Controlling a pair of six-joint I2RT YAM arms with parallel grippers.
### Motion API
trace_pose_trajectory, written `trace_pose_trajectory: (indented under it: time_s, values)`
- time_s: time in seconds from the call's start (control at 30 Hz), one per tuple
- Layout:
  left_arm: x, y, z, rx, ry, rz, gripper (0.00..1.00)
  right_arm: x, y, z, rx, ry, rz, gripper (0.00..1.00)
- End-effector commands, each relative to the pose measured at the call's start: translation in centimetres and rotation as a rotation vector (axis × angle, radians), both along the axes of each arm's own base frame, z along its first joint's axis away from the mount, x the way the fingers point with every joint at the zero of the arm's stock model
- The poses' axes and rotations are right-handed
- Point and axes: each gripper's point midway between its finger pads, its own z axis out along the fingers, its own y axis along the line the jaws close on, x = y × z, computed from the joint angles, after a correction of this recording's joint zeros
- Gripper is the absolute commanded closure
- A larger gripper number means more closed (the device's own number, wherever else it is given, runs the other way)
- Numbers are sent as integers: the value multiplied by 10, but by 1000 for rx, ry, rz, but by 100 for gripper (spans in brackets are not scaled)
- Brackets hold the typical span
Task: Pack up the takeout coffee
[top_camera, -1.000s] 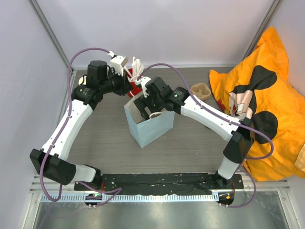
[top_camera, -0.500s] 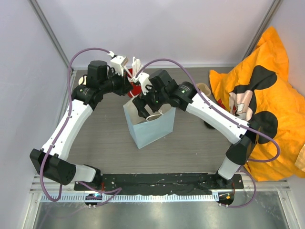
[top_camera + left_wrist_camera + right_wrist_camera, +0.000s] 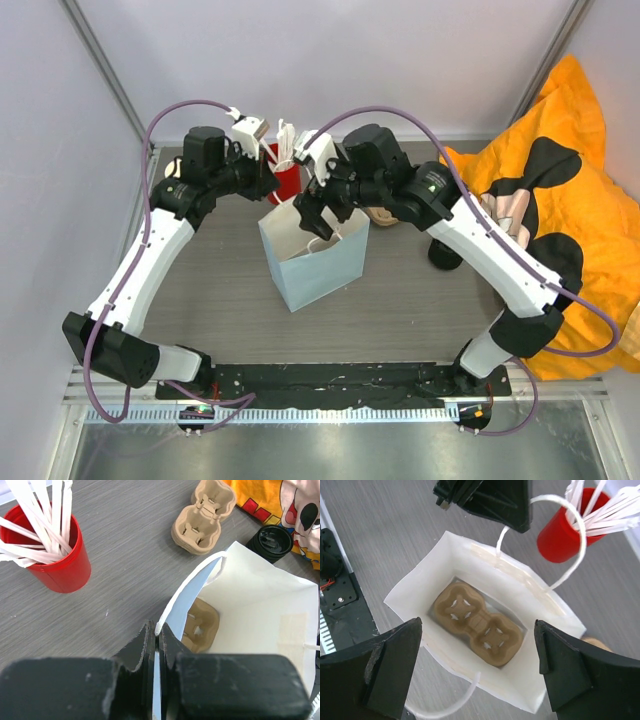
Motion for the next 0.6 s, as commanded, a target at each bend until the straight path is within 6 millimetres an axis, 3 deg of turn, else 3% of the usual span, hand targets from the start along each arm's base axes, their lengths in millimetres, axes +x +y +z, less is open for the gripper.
trace_pose_trajectory:
  time_s: [0.0,0.13,0.4,0.57]
  values:
    - [-4,-6,29,-37,-65,-40,98,6,-26,49,55,-140,-55,2]
    - [-5,-6,31,-39,-67,-44,100,19,-44,58,62,-176,-127,1]
    - [-8,-1,35,-27,-83,-27,100,65,-106,66,89,-207,-353,0]
    - [-8,8,40,-1,-104,11,100,69,-121,58,91,-203,-392,0]
